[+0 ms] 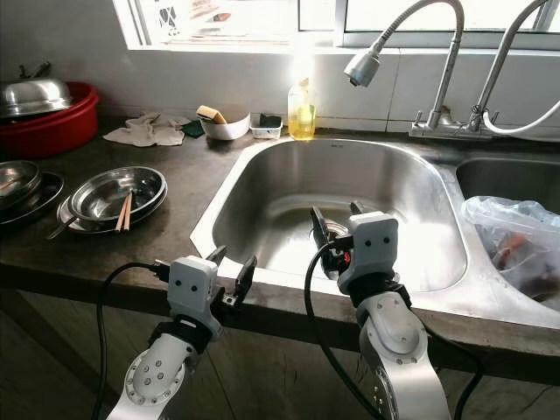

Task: Kitchen organization

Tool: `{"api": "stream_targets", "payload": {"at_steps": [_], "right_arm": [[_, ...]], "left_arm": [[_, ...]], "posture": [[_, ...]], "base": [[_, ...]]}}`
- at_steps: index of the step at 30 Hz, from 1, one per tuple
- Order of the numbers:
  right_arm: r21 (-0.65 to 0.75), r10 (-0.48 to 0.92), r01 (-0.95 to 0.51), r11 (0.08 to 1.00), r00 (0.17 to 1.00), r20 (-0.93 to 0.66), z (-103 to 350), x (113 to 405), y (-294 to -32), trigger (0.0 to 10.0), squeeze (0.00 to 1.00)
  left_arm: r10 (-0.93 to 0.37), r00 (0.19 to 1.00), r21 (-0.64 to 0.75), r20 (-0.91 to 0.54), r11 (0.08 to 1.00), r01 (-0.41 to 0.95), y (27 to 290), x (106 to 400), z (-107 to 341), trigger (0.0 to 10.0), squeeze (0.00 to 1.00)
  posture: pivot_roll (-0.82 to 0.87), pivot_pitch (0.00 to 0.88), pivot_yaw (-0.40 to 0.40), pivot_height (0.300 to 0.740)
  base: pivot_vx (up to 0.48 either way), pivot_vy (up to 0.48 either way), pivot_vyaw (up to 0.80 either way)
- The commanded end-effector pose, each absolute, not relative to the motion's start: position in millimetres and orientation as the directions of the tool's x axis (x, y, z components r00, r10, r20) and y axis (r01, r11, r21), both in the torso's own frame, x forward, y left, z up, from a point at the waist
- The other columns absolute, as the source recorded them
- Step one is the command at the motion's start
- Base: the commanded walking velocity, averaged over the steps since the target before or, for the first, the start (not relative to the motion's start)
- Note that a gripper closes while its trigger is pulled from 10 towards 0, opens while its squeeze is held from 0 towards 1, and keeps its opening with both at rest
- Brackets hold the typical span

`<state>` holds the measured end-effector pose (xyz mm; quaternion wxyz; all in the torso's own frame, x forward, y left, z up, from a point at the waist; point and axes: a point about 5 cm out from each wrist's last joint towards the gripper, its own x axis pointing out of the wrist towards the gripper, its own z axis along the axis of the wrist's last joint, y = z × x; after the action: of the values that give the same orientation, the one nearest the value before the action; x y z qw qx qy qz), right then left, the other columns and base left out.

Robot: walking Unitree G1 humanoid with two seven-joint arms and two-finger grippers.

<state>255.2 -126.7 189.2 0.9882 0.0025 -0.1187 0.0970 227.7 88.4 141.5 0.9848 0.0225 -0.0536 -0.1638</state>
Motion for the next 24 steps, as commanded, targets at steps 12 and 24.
{"api": "stream_targets", "payload": {"at_steps": [12,24], "right_arm": [[-0.015,0.175,-0.177,0.984,0.952,0.252,196.5,261.5,-125.2,10.0,0.0],[-0.009,0.174,-0.177,0.984,0.953,0.247,196.2,262.0,-123.8,10.0,0.0]], "left_arm": [[-0.329,0.936,0.076,0.126,0.944,0.321,86.7,228.4,147.3,10.0,0.0],[-0.325,0.939,0.055,0.114,0.946,0.32,86.8,231.4,145.6,10.0,0.0]], "posture": [[0.08,0.0,-0.007,0.74],[0.08,0.0,-0.009,0.74]], "base": [[-0.257,0.0,0.0],[-0.273,0.0,0.0]]}}
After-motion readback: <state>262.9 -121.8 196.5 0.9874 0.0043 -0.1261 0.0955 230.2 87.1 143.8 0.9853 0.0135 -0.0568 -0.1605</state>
